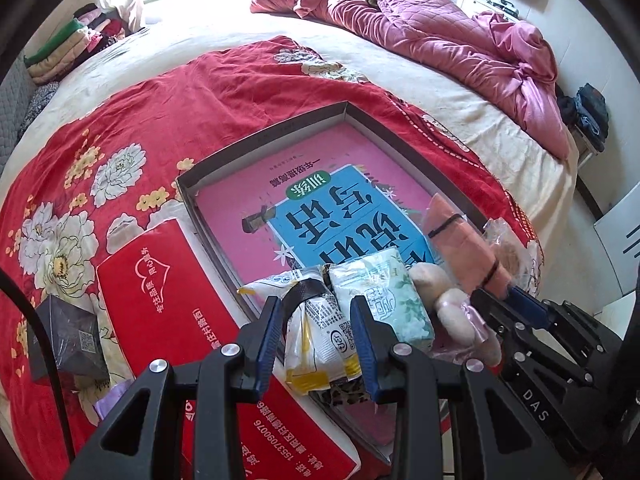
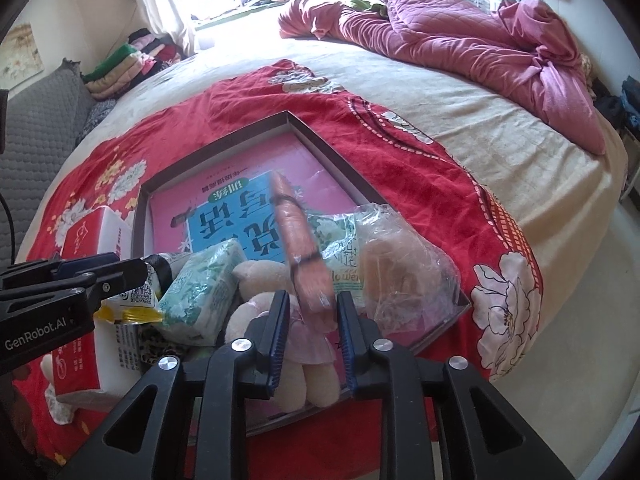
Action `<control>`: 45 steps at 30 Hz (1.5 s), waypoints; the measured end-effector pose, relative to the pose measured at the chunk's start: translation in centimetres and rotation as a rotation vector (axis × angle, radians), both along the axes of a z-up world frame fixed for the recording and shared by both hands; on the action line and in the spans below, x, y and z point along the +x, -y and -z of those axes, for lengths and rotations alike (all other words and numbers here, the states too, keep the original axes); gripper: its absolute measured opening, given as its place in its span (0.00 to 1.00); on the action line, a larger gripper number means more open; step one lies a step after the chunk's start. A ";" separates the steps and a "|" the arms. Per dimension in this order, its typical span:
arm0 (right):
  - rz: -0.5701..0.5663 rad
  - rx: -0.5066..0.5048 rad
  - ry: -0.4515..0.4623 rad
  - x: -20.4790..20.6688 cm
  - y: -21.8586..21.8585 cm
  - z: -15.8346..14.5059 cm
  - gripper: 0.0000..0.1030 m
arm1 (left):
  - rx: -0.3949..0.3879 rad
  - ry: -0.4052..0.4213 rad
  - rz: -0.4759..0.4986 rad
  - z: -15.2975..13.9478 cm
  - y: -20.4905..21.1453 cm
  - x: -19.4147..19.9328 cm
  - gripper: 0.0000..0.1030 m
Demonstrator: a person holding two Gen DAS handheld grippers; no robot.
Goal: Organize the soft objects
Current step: 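Lower and release the snack packet with the left tool while the right tool releases the pink plush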
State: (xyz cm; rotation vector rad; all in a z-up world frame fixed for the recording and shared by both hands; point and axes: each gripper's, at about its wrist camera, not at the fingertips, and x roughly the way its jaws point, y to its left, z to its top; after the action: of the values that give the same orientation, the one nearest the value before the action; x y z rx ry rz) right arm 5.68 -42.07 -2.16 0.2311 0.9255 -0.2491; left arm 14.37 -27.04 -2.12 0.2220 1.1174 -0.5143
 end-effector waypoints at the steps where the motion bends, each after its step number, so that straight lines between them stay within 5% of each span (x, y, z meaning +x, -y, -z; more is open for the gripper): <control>1: -0.001 0.001 0.000 0.0 0.0 0.0 0.27 | 0.001 -0.001 0.001 0.0 0.0 -0.1 0.35; 7: -0.008 -0.001 0.005 0.0 -0.3 -0.4 0.29 | 0.000 0.004 0.012 -0.4 -0.1 -0.6 0.35; 12: -0.016 0.018 0.027 -0.2 -0.5 -1.1 0.41 | -0.007 0.011 0.013 -0.9 -0.4 -0.9 0.35; 26: -0.006 -0.015 0.042 -1.1 -0.6 -2.6 0.41 | 0.008 0.035 0.007 -2.0 -1.4 -1.8 0.35; 29: -0.010 -0.027 0.049 -1.4 -0.8 -2.9 0.42 | 0.008 0.040 0.003 -2.3 -1.6 -2.0 0.43; 32: -0.014 -0.034 0.057 -1.6 -1.0 -3.3 0.57 | 0.007 0.055 -0.002 -2.7 -2.0 -2.3 0.51; 43: -0.010 -0.094 0.082 -2.3 -1.9 -4.8 0.58 | -0.003 0.082 -0.030 -4.0 -3.6 -3.4 0.64; 45: -0.006 -0.096 0.089 -2.6 -2.0 -5.1 0.67 | -0.007 0.086 -0.032 -4.2 -3.8 -3.7 0.66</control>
State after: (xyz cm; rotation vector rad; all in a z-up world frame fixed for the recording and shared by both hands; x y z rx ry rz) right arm 3.11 -40.09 2.92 0.1493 0.8238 -0.2750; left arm 10.68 -23.20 2.09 0.2174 1.0339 -0.4758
